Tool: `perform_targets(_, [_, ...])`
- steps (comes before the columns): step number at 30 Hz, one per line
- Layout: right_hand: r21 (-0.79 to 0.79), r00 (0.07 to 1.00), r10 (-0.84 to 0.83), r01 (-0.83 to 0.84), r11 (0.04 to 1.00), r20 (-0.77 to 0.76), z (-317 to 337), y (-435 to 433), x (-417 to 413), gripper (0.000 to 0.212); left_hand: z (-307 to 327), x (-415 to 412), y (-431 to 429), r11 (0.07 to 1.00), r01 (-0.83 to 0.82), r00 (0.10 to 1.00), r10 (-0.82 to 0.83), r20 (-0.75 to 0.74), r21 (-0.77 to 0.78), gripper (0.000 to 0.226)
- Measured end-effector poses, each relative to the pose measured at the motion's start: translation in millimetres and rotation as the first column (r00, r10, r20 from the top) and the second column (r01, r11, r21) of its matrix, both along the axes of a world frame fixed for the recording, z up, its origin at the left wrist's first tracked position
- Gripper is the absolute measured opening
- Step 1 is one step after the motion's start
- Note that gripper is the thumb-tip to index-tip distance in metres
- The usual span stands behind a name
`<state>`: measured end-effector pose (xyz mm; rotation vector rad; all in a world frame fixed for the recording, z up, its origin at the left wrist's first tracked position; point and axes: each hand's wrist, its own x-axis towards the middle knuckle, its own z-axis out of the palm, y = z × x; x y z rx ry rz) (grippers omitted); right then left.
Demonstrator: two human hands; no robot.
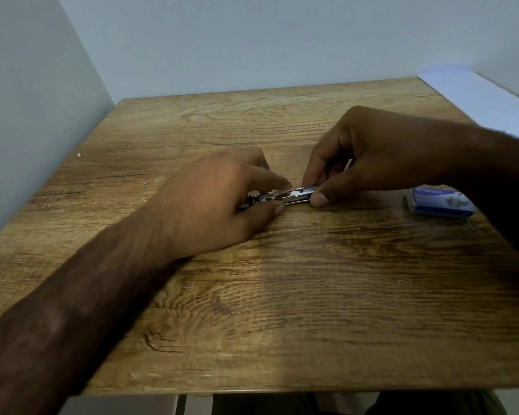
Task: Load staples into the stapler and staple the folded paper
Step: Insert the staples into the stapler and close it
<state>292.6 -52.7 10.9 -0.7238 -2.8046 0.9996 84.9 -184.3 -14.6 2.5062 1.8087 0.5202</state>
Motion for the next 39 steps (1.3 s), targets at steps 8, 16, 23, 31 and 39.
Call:
perform_targets(8, [-0.005,1.000,-0.028,0.028,1.000,0.003,2.9,5.5,6.7,0.017,8.6,-24.2,-1.6,0.995,-0.027,0.995,0.036,0.090,-0.100,0.014])
perform_targets(16, [0.000,0.999,-0.053,0.053,0.999,-0.010,2.5,6.1,6.7,0.018,2.6,-36.2,0.5,0.995,-0.054,0.950,0.076,0.302,-0.078,0.021])
perform_targets(23, [0.053,0.998,-0.069,0.069,0.996,0.008,2.5,4.4,5.0,0.015,0.9,-35.0,2.1,0.998,-0.066,0.889,0.062,0.453,-0.006,0.035])
perform_targets(31, [0.037,0.997,-0.078,0.078,0.996,0.012,2.0,3.6,3.9,0.015,2.7,-25.3,6.9,0.993,0.044,0.630,-0.114,0.768,0.111,0.043])
perform_targets(39, [-0.003,0.996,-0.084,0.084,0.996,-0.031,-3.6,-1.1,-1.9,0.015,-12.2,-8.1,13.4,0.998,0.009,0.613,-0.057,0.788,0.065,0.030])
